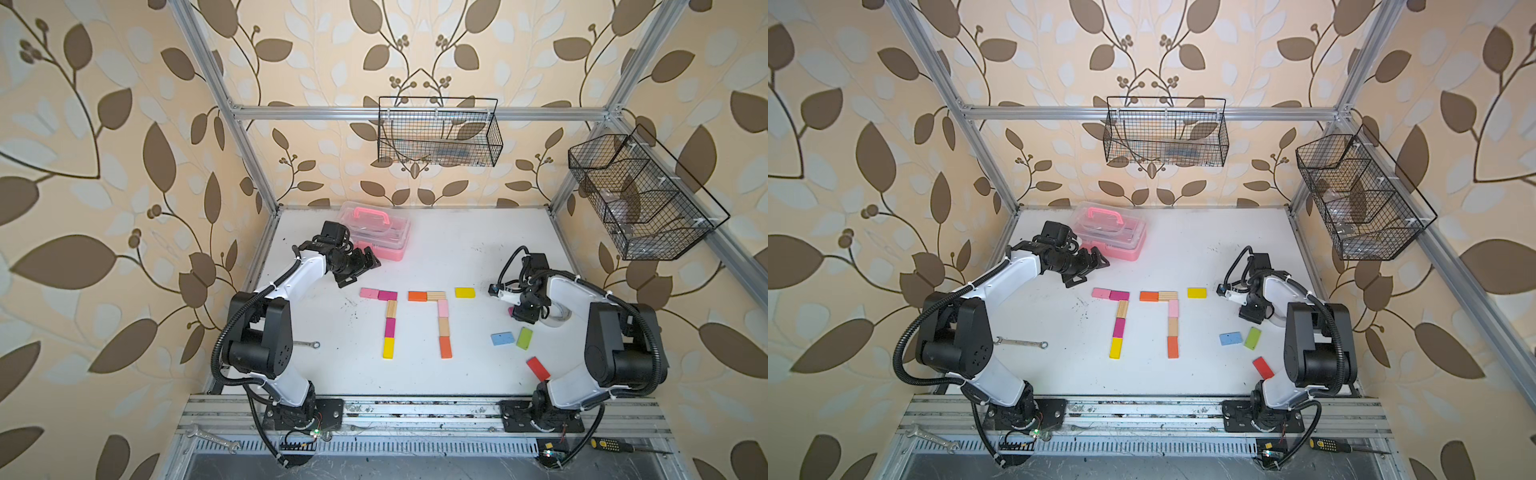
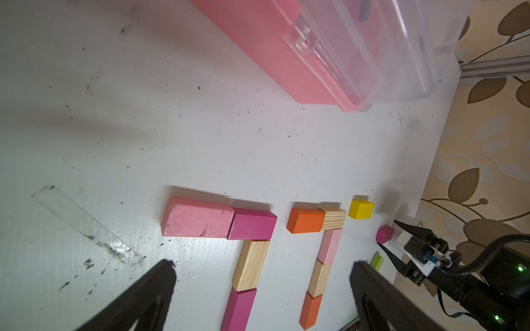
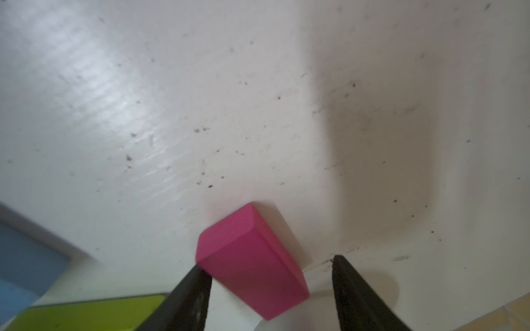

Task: Assemble the number 7 with building blocks
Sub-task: Assemble the building block at the center of the board.

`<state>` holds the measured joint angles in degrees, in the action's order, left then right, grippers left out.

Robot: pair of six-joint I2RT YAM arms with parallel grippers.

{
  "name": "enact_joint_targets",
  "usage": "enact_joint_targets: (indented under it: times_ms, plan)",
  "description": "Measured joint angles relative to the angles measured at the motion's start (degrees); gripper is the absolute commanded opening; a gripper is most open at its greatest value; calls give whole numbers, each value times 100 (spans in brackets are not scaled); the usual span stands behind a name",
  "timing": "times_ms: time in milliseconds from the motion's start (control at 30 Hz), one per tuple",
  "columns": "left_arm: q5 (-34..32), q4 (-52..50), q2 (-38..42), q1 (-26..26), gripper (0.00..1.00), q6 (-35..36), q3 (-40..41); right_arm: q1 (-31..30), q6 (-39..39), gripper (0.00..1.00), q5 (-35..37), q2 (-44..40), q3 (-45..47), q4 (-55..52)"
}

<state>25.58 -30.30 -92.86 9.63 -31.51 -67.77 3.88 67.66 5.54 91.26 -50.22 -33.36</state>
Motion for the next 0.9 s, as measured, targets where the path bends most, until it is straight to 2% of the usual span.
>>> enact_joint_targets:
  times_ms: [33, 167, 300, 567, 733, 900]
  plan:
    - [0, -2, 0, 0, 98, 0, 0, 4, -31, 46, -15, 63, -52, 11]
    - [2, -2, 0, -39, 98, -2, 0, 28, -15, 39, -125, 186, -157, 35]
    - [15, -2, -15, -76, 98, 0, 0, 7, 26, 28, -214, 192, -162, 0]
    - [42, -2, -48, -111, 98, -2, 0, -387, 151, 22, -560, 293, -308, -168]
    - [96, 0, -48, -111, 98, 0, 9, -807, 247, 22, -695, 636, -699, -304]
    - [103, 9, -48, -149, 98, 0, 131, -933, 321, 21, -699, 999, -1139, -332]
